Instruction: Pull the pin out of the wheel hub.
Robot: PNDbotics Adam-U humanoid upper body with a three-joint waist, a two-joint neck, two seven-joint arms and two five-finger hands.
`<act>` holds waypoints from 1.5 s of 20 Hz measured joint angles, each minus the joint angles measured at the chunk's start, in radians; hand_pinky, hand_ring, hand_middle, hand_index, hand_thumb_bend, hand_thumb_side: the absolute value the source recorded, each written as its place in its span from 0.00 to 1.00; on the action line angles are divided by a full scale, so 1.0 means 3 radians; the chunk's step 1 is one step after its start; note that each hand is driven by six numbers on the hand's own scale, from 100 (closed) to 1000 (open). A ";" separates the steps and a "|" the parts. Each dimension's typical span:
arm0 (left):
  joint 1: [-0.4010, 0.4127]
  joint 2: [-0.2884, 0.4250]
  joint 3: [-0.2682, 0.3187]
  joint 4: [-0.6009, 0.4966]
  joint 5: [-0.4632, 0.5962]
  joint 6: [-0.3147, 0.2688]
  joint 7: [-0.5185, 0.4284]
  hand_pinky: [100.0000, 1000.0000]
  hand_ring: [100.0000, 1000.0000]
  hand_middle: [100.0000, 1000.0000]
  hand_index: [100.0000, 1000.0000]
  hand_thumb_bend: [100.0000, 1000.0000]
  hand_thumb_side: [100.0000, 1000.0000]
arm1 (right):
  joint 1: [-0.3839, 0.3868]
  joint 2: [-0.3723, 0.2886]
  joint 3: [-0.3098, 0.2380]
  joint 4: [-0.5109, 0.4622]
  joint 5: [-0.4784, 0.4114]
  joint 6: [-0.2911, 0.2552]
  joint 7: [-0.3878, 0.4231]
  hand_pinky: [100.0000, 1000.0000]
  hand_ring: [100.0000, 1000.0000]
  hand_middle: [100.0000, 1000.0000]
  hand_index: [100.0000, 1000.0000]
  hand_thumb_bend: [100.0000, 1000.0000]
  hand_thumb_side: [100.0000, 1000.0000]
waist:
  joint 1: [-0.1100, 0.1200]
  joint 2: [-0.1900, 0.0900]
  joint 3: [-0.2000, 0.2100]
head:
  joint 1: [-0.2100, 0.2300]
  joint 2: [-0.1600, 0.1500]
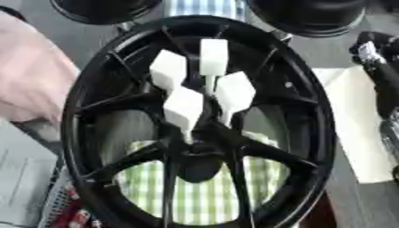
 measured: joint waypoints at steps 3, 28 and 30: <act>0.0000 0.0000 0.0000 0.0000 0.0000 0.0003 0.0004 0.71 0.72 0.67 0.65 0.32 0.66 | 0.0000 0.0000 0.0000 0.0000 0.0002 0.0008 0.0009 0.81 0.71 0.53 0.67 0.10 0.35 | 0.0008 0.0000 0.0001 | 0.0000 0.0000; 0.0022 0.0103 -0.0023 0.0001 -0.0006 0.0011 -0.0004 0.71 0.73 0.67 0.65 0.31 0.66 | -0.0347 -0.1512 0.0517 -0.0762 0.0707 0.0267 0.0847 0.81 0.74 0.58 0.71 0.22 0.26 | -0.0077 -0.0063 0.0003 | 0.0003 0.0036; 0.0021 0.0103 -0.0032 0.0001 -0.0006 0.0012 -0.0006 0.71 0.73 0.67 0.65 0.31 0.66 | -0.0336 -0.1675 0.0467 -0.0771 0.0653 0.0262 0.0900 0.81 0.74 0.58 0.71 0.22 0.26 | -0.0067 -0.0063 0.0017 | -0.0002 0.0036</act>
